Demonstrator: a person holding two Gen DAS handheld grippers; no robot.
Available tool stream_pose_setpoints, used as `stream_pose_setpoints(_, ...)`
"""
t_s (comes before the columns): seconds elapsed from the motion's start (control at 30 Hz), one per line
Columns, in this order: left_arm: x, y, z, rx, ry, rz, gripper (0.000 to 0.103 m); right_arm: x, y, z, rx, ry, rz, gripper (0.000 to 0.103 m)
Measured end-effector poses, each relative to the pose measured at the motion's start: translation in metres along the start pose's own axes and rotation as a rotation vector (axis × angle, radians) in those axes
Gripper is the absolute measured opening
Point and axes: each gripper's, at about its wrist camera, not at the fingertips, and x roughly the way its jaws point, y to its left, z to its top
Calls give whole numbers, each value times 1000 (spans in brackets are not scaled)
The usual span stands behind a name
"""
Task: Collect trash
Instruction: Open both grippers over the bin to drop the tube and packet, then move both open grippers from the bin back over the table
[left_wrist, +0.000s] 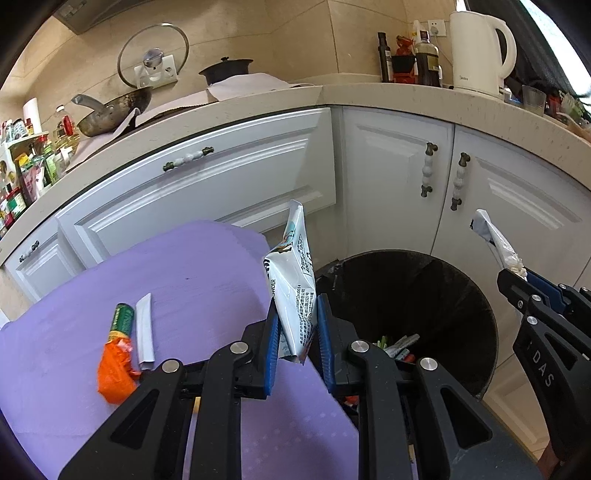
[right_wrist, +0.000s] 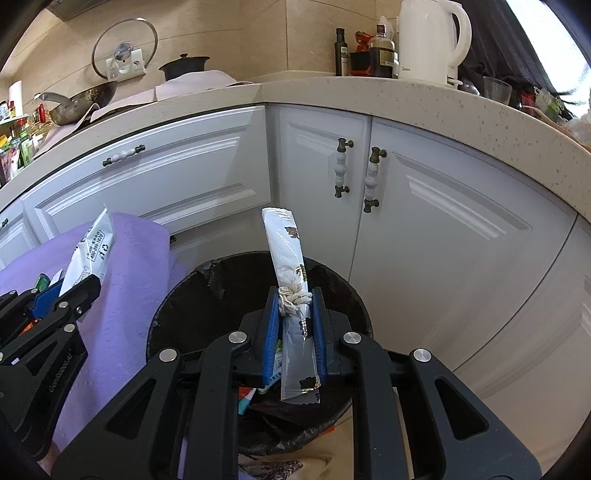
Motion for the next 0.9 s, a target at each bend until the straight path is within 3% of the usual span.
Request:
stream_pose_setpoints(0.13,9,-8,4,22,11,-14,22,7,-4,4,13,-6,-8,20)
stream_pose_setpoints(0.23,16,-10,5,8,28,-20,39,14,-8,5,27,3,-3,31)
stream_pose_setpoints(0.37,18,-6,4,-15,41,-10,47,18,-11,3,27,13,-15,31)
stream_pose_setpoints(0.57,4,7,1,-21,33,16,53,12,-3,1,3,21,11,31)
stream_pose_setpoints(0.9,-29,72,-20,-105,45,103,54,-9,45,-3,-75,35,142,31)
